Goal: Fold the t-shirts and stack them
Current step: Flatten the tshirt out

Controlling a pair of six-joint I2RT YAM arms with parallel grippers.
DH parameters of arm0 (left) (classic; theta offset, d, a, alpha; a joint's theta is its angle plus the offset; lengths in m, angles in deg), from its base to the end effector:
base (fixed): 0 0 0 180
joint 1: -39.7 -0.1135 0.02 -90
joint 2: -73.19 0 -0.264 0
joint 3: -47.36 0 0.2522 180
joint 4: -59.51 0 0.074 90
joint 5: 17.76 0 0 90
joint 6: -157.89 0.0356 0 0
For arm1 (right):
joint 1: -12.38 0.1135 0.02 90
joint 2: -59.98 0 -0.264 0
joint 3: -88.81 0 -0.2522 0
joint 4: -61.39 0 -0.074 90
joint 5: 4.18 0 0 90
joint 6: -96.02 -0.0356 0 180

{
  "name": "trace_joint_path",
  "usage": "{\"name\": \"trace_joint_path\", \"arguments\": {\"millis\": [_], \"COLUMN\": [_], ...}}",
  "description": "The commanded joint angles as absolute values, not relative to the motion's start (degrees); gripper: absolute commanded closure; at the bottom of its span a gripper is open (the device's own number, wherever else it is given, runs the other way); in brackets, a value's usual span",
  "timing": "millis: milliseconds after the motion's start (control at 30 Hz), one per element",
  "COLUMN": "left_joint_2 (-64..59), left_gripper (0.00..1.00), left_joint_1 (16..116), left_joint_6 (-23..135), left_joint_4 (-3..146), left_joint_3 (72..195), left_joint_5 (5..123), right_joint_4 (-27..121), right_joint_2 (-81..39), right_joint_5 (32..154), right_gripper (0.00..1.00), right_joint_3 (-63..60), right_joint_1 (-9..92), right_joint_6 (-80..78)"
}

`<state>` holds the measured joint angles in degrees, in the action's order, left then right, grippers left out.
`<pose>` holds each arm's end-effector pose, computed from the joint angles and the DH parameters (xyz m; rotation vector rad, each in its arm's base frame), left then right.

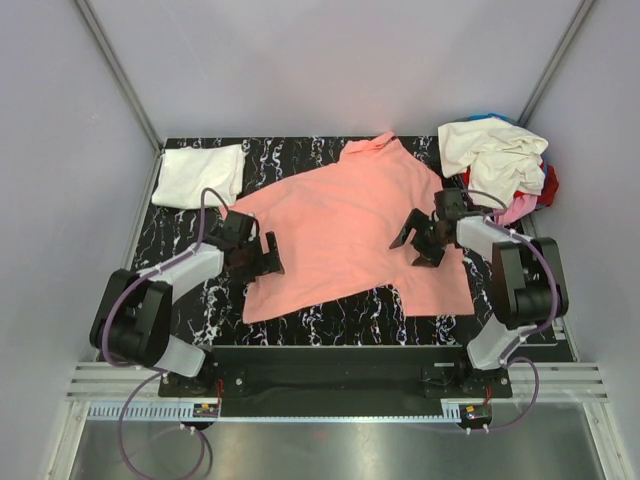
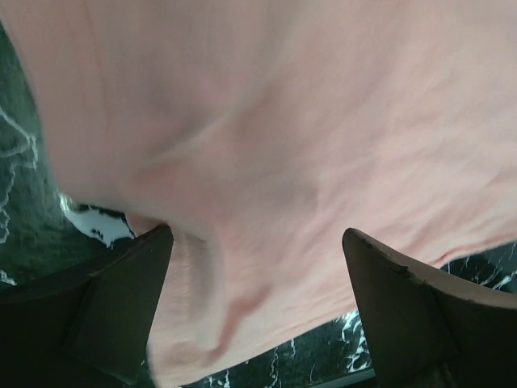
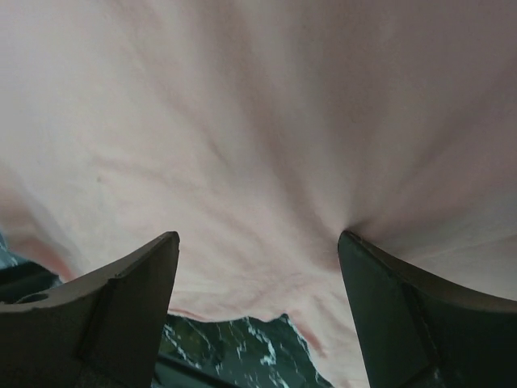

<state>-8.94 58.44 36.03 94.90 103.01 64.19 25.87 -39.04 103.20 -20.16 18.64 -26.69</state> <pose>0.2457 -0.0886 0.1662 -0.2630 2.7070 -0.4642 0.3291 0.0468 0.1592 0.5313 2.6922 0.6104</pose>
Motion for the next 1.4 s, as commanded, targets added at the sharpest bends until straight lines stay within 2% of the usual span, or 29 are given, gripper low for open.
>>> {"name": "trace_joint_path", "arguments": {"millis": [0, 167, 300, 467, 633, 800, 900, 1033, 1067, 1167, 1367], "left_joint_2": [-15.29, -17.78, -14.27, -11.72, -2.50, 1.91, 2.18, -2.03, -3.78, -13.78, -23.47], "left_gripper": [0.06, 0.07, 0.08, 0.11, 0.12, 0.12, 0.12, 0.13, 0.14, 0.16, 0.19], "left_joint_1": [58.16, 57.10, 57.01, 56.57, 60.87, 67.28, 67.65, 67.03, 66.86, 66.15, 65.62], "left_joint_6": [37.91, 39.15, 39.23, 40.47, 39.50, 37.13, 36.25, 37.74, 37.92, 37.74, 37.13], "left_joint_4": [94.62, 98.75, 99.72, 104.90, 108.07, 105.36, 101.32, 97.00, 96.74, 96.82, 96.74], "left_joint_3": [107.78, 111.83, 111.39, 113.85, 114.12, 113.41, 112.88, 116.13, 118.66, 123.76, 126.07], "left_joint_5": [66.70, 68.90, 69.60, 73.55, 77.86, 75.42, 71.12, 70.58, 69.53, 66.10, 63.81], "right_joint_4": [23.99, 24.96, 21.01, 16.89, 10.02, 11.15, 12.83, 14.14, 14.93, 14.33, 11.60], "right_joint_2": [-31.88, -20.02, -15.79, -10.08, -1.82, -8.64, -18.57, -33.34, -35.71, -44.85, -57.87], "right_joint_5": [109.01, 111.31, 108.85, 111.31, 102.02, 97.86, 98.81, 104.53, 105.23, 106.12, 105.33], "right_gripper": [0.13, 0.13, 0.11, 0.09, 0.07, 0.06, 0.15, 0.39, 0.49, 0.62, 0.69], "right_joint_3": [-28.37, -40.16, -40.35, -39.20, -32.19, -19.38, -10.24, -1.86, -0.63, 4.47, 7.65], "right_joint_1": [18.88, 19.67, 19.67, 21.16, 21.69, 21.70, 21.70, 21.70, 21.70, 21.78, 21.70], "right_joint_6": [-32.38, -35.99, -34.59, -35.73, -33.98, -28.10, -25.81, -26.68, -27.11, -26.95, -23.35]}}
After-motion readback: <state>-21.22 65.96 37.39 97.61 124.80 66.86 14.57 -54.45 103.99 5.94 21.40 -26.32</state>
